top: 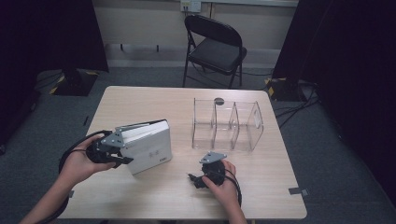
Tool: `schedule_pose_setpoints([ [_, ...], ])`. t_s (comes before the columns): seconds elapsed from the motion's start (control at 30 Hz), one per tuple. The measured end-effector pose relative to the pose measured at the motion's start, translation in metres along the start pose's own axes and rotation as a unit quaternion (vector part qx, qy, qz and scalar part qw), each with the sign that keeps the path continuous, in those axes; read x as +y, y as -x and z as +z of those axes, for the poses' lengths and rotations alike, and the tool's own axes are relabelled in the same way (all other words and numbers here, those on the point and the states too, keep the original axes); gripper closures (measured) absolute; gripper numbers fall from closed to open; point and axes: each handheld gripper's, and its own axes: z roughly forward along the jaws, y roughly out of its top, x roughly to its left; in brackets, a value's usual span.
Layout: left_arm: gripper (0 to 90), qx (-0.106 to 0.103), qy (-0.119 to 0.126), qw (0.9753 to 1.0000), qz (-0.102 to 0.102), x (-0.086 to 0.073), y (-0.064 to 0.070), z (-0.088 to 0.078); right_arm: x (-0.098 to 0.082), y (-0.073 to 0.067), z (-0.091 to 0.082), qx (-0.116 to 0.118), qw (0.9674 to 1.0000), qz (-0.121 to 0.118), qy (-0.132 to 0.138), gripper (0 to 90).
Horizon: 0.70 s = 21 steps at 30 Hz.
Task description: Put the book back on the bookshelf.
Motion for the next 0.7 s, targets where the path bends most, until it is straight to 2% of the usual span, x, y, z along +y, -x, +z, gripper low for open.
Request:
schedule_pose_setpoints([
  [0.17, 73.7, 0.002, -0.001, 0.9999, -0.012, 0.0006, -0.0014, 0.0003, 0.0001, 0.0001, 0.0002, 0.000, 1.0000, -0.001, 0.000, 13.1],
  [0.47, 71.9, 0.009, -0.003, 0.9999, -0.011, 0.0002, -0.0004, 0.0008, 0.0002, 0.0000, 0.0003, -0.001, 1.0000, 0.001, 0.000, 13.1],
  [0.7, 63.6, 0.001, 0.001, 0.9996, -0.027, -0.0018, -0.0003, 0.0009, 0.0003, 0.0000, 0.0004, -0.002, 1.0000, 0.000, -0.001, 12.8],
])
